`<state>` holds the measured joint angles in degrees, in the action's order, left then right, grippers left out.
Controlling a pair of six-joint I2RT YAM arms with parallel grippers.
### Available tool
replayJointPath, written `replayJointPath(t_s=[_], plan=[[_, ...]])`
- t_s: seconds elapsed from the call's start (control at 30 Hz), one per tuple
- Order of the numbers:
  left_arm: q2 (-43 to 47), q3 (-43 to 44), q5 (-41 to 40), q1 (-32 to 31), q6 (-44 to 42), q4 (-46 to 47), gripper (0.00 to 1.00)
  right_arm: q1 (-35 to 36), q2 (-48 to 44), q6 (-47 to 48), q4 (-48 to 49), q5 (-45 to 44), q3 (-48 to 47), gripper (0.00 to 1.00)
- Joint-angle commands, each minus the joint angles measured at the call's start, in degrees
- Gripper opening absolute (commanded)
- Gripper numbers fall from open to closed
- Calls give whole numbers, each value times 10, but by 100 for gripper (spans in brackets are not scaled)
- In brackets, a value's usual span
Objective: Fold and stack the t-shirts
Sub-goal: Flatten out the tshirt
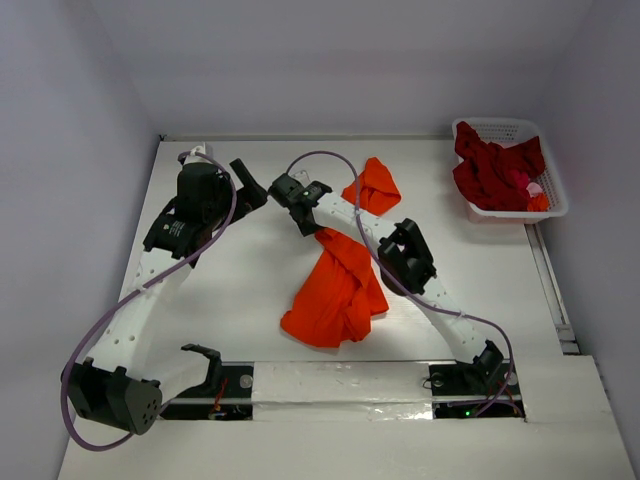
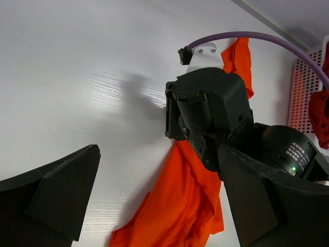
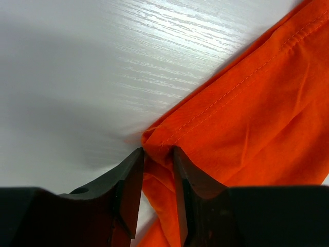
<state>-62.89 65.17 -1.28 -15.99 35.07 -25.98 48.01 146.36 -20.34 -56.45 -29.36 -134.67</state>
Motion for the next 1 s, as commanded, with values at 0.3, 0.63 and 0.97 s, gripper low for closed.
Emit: replayJointPath(t_s=[0.3, 0.63, 0.97], plan=[[2, 6, 9, 3, 6, 15, 99, -2, 8, -8, 13, 70, -35, 37], [1, 6, 30, 3, 7, 17, 99, -2, 9, -22, 11, 63, -38, 13], [-8, 3, 44, 3, 10, 19, 99, -2, -13, -15, 41, 85, -21, 12]])
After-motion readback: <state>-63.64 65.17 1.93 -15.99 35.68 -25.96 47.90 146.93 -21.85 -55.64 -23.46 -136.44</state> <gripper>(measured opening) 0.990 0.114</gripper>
